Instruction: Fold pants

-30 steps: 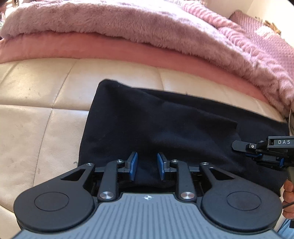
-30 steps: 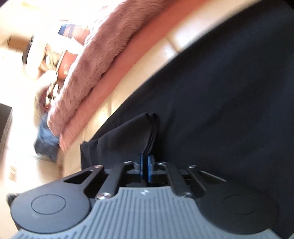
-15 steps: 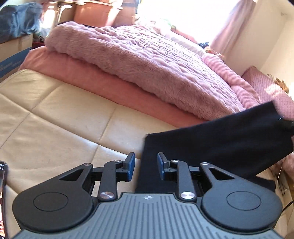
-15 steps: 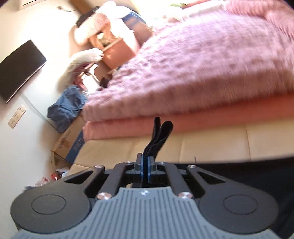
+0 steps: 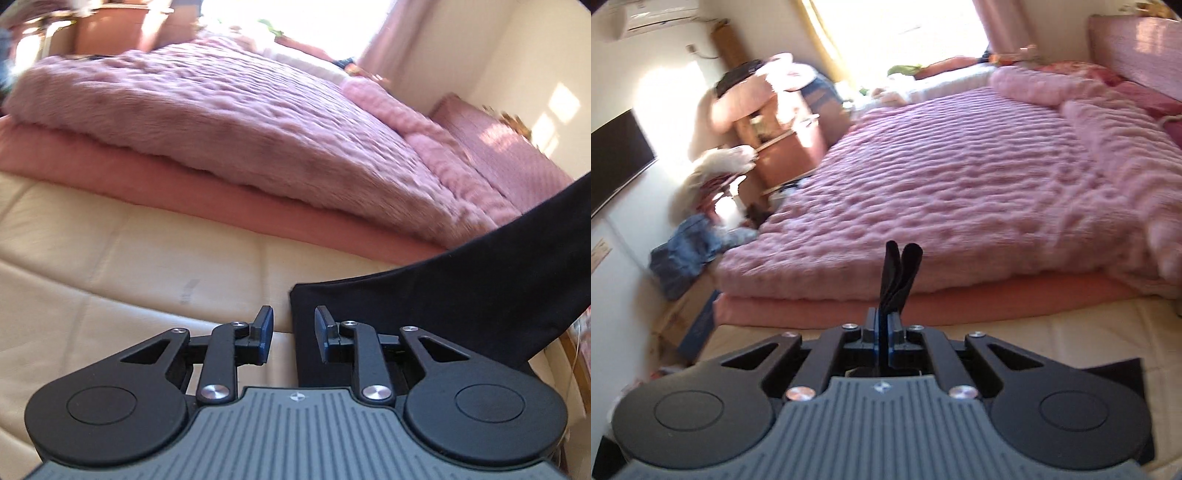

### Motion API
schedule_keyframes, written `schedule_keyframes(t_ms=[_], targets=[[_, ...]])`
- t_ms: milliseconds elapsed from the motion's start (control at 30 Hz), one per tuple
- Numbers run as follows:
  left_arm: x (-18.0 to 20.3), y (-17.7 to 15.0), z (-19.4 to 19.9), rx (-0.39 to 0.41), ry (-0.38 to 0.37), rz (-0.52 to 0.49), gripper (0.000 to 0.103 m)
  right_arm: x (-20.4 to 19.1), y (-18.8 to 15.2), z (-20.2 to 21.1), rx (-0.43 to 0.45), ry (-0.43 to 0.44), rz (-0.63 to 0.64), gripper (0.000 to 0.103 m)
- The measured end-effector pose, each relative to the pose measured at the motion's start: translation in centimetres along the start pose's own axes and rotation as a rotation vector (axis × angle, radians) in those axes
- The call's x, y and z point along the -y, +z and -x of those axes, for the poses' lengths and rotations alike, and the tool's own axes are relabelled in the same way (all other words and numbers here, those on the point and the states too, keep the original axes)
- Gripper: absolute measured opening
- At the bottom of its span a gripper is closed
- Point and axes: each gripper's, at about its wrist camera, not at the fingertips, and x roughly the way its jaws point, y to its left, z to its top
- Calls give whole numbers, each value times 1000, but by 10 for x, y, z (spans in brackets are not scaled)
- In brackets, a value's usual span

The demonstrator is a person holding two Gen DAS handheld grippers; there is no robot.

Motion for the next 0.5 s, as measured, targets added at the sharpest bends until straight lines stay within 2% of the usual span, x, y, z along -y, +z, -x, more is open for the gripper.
schedule_keyframes(t_ms=[133,267,400,500], targets=[[30,-1,-28,-50,-19,-65,23,79,-16,14,-12,-108,-81,0],[52,-8,-52,-104,-18,-112,22,166,-50,5,-53,-214,-174,0],[69,-15,-78,-154,-9,-166,20,243,-94,-28,-111,-296,-269,0],[72,-21,-100,-204,28,-179,19,280,-122,-56,-142,-348,-302,0]])
